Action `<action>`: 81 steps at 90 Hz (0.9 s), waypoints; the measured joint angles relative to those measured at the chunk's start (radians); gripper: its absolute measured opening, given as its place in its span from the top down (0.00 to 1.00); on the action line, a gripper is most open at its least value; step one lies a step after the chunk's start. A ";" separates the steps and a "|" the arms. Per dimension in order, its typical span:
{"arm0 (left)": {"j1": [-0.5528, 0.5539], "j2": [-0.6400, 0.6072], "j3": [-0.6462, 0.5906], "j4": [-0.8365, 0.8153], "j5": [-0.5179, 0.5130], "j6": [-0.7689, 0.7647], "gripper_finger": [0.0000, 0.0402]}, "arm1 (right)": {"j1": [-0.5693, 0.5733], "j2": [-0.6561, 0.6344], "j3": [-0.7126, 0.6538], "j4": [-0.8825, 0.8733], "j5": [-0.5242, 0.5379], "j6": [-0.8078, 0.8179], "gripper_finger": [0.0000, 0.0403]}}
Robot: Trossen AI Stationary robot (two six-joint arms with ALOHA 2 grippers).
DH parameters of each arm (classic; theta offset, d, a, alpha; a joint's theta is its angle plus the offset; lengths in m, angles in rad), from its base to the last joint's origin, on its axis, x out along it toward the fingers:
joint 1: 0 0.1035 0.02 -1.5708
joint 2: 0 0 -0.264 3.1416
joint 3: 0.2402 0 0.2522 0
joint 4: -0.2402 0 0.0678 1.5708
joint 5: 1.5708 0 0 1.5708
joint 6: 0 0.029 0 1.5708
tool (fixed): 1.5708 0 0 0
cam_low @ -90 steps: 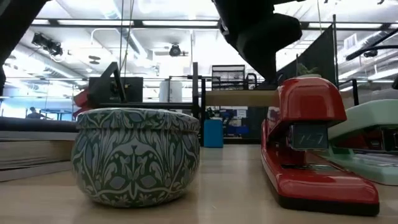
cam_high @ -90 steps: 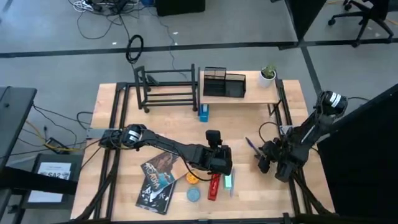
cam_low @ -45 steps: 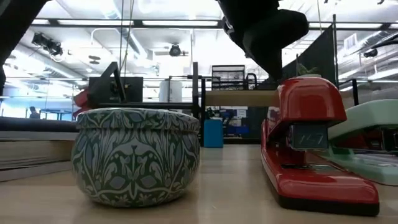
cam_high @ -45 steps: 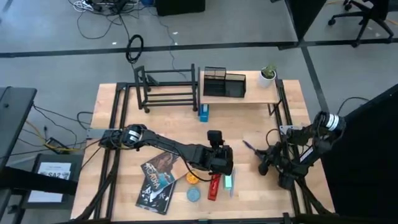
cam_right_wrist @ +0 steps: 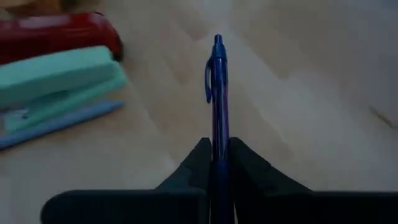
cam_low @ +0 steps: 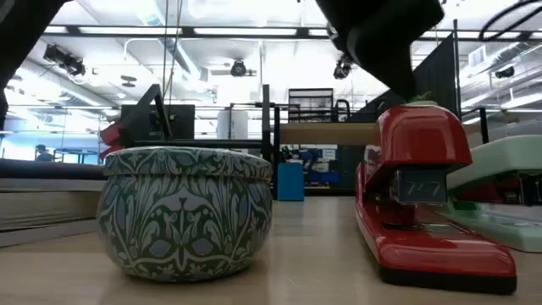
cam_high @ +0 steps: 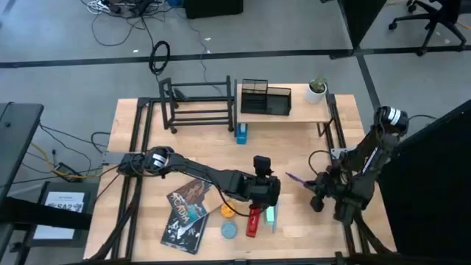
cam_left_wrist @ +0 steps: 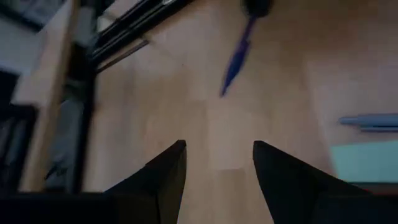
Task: Stock shelves
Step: Put the blue ballpen on the pen holder
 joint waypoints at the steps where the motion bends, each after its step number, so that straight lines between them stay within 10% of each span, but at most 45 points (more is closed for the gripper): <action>1: 0.001 0.000 0.000 0.004 0.012 0.004 0.58 | -0.001 -0.005 0.000 0.000 0.001 -0.008 0.99; 49: 0.095 0.070 0.000 0.228 0.344 0.274 0.51 | -0.007 -0.046 0.000 0.141 0.077 -0.227 0.99; 81: 0.092 0.114 -0.001 0.298 0.232 0.275 0.59 | -0.007 -0.047 0.000 0.160 0.089 -0.247 0.98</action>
